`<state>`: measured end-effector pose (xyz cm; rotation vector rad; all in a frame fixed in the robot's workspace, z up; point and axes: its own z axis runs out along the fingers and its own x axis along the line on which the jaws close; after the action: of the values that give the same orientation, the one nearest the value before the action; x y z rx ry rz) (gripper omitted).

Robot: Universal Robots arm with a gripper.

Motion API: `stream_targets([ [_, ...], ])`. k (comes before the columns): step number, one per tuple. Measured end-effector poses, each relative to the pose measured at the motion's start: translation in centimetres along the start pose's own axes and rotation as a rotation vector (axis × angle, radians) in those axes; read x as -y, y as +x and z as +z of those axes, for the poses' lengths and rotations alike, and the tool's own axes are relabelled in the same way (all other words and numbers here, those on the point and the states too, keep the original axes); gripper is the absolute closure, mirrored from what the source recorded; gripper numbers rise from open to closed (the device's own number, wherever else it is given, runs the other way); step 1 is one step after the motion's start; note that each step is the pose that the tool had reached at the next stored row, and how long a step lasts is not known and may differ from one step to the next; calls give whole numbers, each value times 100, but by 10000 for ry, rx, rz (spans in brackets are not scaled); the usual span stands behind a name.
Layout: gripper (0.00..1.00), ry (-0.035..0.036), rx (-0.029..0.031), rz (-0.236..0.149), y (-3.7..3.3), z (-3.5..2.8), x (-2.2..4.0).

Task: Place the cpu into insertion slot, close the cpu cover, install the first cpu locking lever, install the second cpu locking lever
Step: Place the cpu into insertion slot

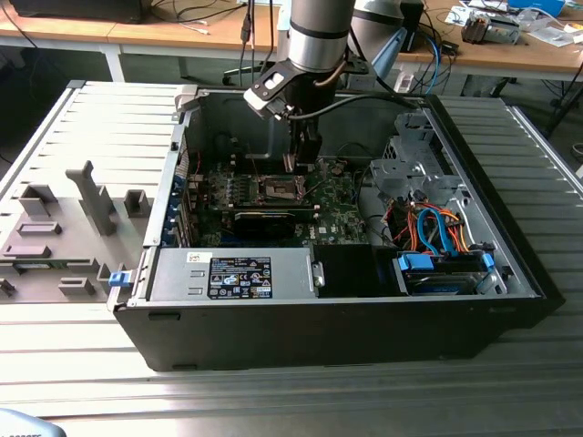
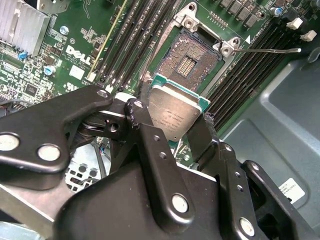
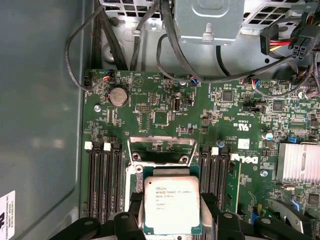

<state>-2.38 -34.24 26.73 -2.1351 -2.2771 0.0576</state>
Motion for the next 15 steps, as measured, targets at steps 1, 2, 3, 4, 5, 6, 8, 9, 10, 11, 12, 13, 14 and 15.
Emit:
stream_targets([
  [1, 45, 1, 1, 1, 0, 2, 5],
  [2, 45, 1, 1, 1, 0, 4, 7],
  [3, 45, 1, 2, 0, 1, 5, 8],
  [4, 45, 1, 2, -2, 1, 7, 9],
  [5, 45, 1, 2, 1, 1, 9, 10],
  [6, 45, 1, 1, 0, 1, 11, 10],
  [8, 45, 1, 2, 0, 1, 24, 10],
  [9, 45, 0, 1, 0, 1, 35, 9],
  [10, 45, 1, 2, 1, 1, 35, 9],
  [11, 45, 1, 1, 1, 1, 37, 9],
  [12, 45, 1, 2, 1, 1, 38, 9],
  [13, 45, 1, 1, 0, 1, 39, 9],
  [14, 45, 0, 1, 0, 1, 51, 9],
  [15, 45, 1, 2, 1, 1, 60, 8],
])
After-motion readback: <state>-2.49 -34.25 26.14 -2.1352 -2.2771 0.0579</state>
